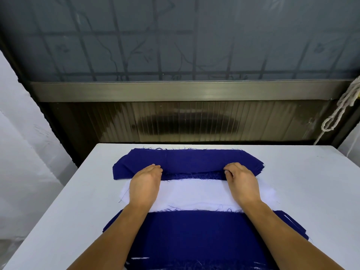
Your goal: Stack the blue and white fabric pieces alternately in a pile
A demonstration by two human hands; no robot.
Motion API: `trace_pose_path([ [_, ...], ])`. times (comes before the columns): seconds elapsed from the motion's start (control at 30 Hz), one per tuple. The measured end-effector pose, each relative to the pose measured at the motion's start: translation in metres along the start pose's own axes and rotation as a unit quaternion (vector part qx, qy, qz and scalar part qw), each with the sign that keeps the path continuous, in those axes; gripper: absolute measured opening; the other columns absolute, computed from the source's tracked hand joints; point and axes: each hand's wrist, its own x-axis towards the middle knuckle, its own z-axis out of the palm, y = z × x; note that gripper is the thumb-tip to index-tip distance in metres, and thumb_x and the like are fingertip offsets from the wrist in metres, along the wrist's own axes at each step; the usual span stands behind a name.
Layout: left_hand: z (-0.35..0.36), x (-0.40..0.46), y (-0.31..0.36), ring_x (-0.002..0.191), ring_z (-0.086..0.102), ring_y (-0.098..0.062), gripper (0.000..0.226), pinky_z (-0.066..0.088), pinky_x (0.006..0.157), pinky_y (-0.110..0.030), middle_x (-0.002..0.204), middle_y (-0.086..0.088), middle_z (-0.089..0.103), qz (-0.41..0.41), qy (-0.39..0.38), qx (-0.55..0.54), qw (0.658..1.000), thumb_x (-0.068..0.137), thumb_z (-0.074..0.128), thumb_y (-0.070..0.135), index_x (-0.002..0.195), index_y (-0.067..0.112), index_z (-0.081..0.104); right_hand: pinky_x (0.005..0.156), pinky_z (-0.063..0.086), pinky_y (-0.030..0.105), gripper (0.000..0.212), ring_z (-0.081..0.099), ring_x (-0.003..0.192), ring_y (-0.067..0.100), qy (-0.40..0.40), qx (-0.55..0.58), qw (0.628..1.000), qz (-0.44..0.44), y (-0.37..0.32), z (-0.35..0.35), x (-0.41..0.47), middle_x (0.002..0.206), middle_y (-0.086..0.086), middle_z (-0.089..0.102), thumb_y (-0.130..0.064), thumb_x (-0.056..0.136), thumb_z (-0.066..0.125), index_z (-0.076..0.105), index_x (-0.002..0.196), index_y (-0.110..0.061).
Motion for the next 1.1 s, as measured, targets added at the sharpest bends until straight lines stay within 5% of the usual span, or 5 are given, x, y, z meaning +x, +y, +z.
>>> trace_pose_path([
  [0.33,-0.012,0.0,0.007,0.056,0.055,-0.016,0.017,0.049,0.055,-0.032,0.064,0.003,0.062,-0.038,0.008,-0.041,0.998,0.074,0.077,-0.002,0.072,0.013,0.068,0.074,0.047,0.023,0.012,0.06,0.084,0.014,0.023,0.003,1.0,-0.006,0.002,0.001,-0.001,0.091,-0.006,0.068,-0.009,0.087,0.067,0.071,0.095,-0.016],
  [0.47,-0.011,0.0,0.006,0.06,0.053,-0.016,0.022,0.046,0.06,-0.03,0.068,0.004,0.061,-0.036,0.001,-0.063,0.997,0.07,0.079,-0.003,0.074,0.014,0.065,0.076,0.046,0.025,0.008,0.055,0.083,0.013,0.024,0.015,1.0,-0.013,0.003,0.001,-0.001,0.089,-0.007,0.065,-0.011,0.084,0.071,0.069,0.09,-0.018],
  [0.63,-0.003,-0.002,0.002,0.099,0.064,-0.023,0.022,0.053,0.088,-0.035,0.108,-0.004,0.07,-0.047,-0.015,-0.077,0.996,0.084,0.074,0.012,0.106,0.008,0.073,0.087,0.045,0.03,0.011,0.061,0.092,0.018,0.027,0.027,0.998,-0.043,0.0,0.0,-0.003,0.097,-0.002,0.069,-0.011,0.092,0.063,0.071,0.099,-0.013],
  [0.87,-0.002,-0.003,-0.001,0.086,0.068,-0.024,0.027,0.055,0.078,-0.032,0.095,-0.004,0.073,-0.041,0.001,-0.06,0.997,0.075,0.072,-0.011,0.095,0.006,0.076,0.09,0.047,0.034,0.02,0.059,0.094,0.019,0.028,0.043,0.999,-0.019,0.0,-0.005,-0.004,0.098,-0.003,0.067,-0.001,0.085,0.065,0.068,0.098,-0.016],
  [1.1,-0.005,-0.003,-0.002,0.09,0.064,-0.022,0.024,0.053,0.079,-0.032,0.102,-0.002,0.07,-0.094,-0.005,-0.062,0.994,0.08,0.069,-0.003,0.101,0.009,0.074,0.094,0.046,0.034,0.021,0.059,0.1,0.019,0.025,0.047,0.998,-0.017,0.0,-0.006,-0.004,0.103,-0.004,0.066,-0.002,0.087,0.063,0.067,0.102,-0.016],
])
